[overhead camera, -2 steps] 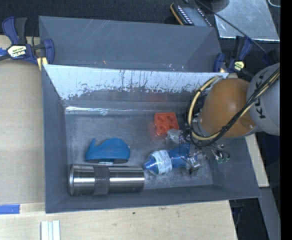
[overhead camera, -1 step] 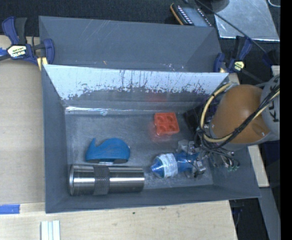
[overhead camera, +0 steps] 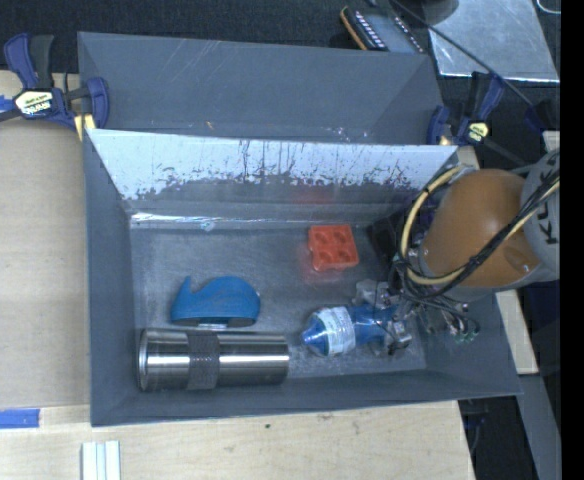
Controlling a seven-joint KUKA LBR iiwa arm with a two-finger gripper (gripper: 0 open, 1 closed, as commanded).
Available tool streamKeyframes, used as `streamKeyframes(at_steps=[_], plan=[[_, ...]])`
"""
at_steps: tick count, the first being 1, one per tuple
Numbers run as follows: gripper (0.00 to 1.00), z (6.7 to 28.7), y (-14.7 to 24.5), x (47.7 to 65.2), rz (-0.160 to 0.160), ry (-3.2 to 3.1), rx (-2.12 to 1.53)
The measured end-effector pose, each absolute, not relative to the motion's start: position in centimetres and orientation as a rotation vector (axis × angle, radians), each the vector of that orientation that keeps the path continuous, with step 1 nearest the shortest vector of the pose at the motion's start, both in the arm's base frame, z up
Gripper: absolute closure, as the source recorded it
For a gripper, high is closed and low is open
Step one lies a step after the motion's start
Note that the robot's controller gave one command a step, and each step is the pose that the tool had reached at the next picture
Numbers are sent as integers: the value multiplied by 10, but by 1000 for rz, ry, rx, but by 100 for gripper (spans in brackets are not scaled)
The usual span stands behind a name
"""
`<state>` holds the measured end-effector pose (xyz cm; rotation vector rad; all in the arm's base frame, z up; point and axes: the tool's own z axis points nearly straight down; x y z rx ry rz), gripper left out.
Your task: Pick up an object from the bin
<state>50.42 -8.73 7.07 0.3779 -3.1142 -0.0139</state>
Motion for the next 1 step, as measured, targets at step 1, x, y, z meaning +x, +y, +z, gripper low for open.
streamKeyframes(at_steps=[1], plan=[[100, 73, -87, 504, -14, -3114, 378]])
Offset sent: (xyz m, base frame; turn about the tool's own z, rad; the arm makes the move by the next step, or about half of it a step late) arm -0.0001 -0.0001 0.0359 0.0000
